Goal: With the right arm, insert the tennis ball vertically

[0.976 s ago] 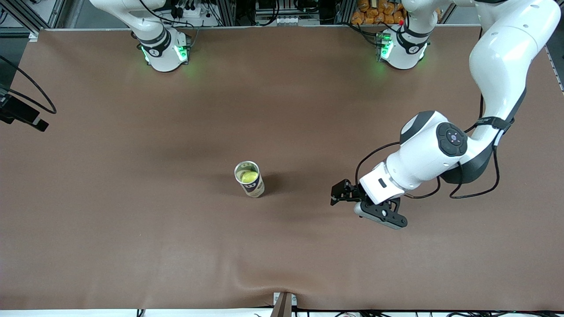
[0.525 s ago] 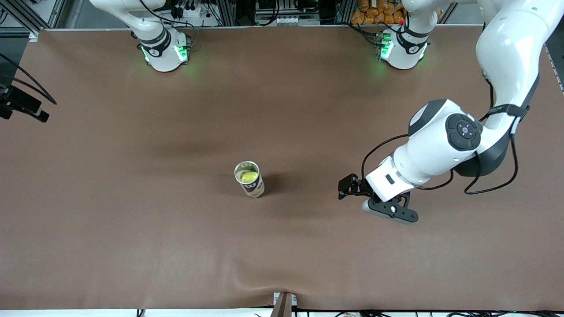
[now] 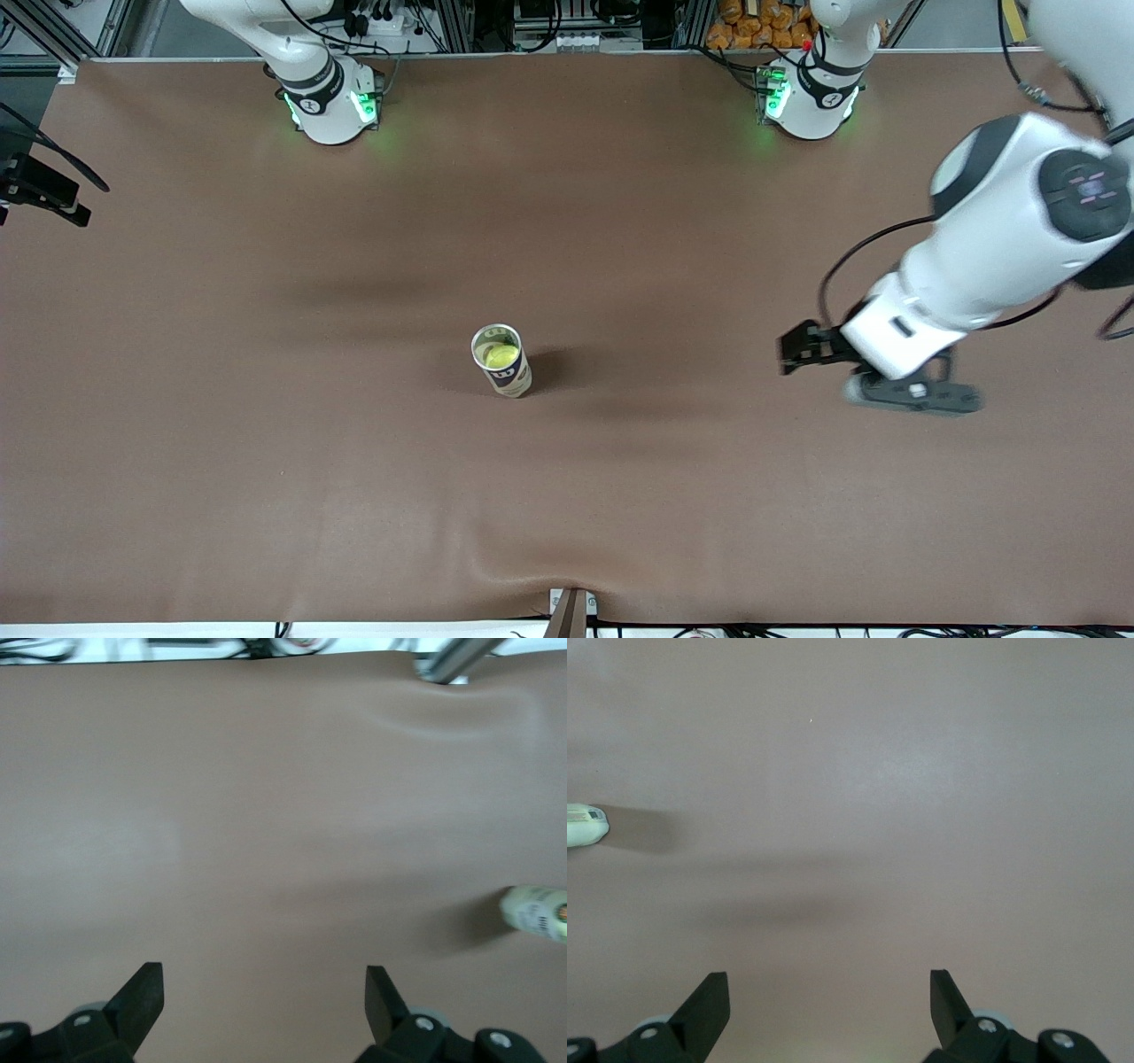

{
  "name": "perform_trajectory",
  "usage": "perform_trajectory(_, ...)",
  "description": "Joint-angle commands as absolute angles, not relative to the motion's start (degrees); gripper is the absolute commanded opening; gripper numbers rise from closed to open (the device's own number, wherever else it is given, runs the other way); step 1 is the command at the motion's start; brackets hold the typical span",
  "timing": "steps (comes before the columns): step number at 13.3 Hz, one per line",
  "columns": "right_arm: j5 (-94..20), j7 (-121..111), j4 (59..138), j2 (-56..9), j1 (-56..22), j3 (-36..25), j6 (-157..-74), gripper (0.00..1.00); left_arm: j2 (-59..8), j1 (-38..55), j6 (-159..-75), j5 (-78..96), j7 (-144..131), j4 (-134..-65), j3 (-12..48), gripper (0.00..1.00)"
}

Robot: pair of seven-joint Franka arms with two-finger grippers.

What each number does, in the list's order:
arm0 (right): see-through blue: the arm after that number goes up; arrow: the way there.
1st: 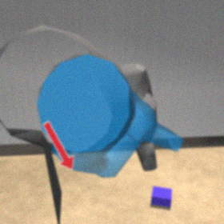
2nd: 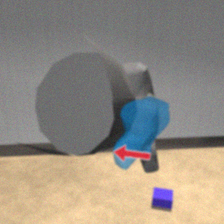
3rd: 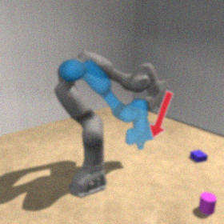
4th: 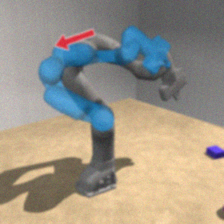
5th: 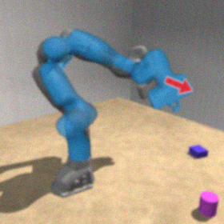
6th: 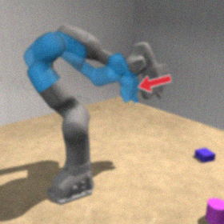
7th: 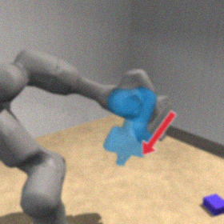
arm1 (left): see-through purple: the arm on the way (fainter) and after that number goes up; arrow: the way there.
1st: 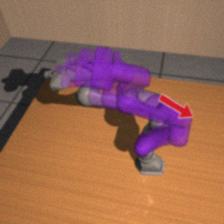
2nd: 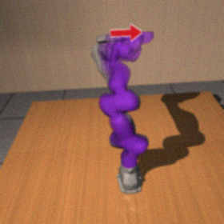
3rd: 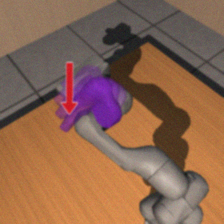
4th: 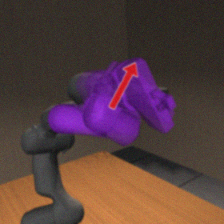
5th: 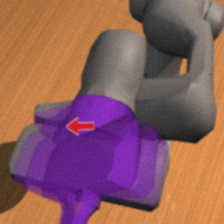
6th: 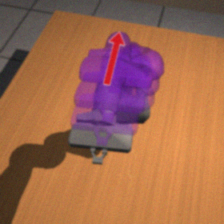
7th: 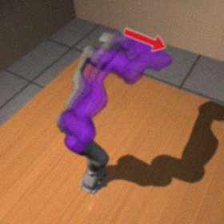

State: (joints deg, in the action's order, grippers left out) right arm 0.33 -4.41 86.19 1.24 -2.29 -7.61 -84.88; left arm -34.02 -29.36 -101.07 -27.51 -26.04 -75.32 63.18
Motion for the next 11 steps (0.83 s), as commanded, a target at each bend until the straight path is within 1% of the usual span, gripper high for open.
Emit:
perform_trajectory(1,1.85,-5.01,87.36,2.20,-2.81,-7.56,-84.81,1.00,-30.07,-34.18,-95.30,-26.72,-25.84,-76.64,64.42,1.00)
perform_trajectory(2,1.93,-5.01,87.36,2.11,-2.81,-7.56,-84.81,1.00,-29.36,-35.58,-92.66,-26.81,-25.84,-76.64,64.51,1.00)
perform_trajectory(5,2.11,-5.01,87.36,2.11,-2.81,-7.56,-85.43,1.00,-26.81,-38.92,-89.05,-26.72,-25.75,-76.64,64.60,1.00)
perform_trajectory(8,2.11,-4.92,87.45,2.02,-2.99,-7.47,-85.52,1.00,-24.61,-40.43,-87.10,-26.72,-25.84,-76.55,66.53,1.00)
perform_trajectory(11,2.11,-4.92,87.54,1.93,-3.34,-7.47,-85.87,1.00,-21.63,-40.52,-85.79,-26.63,-25.84,-76.55,66.53,1.00)
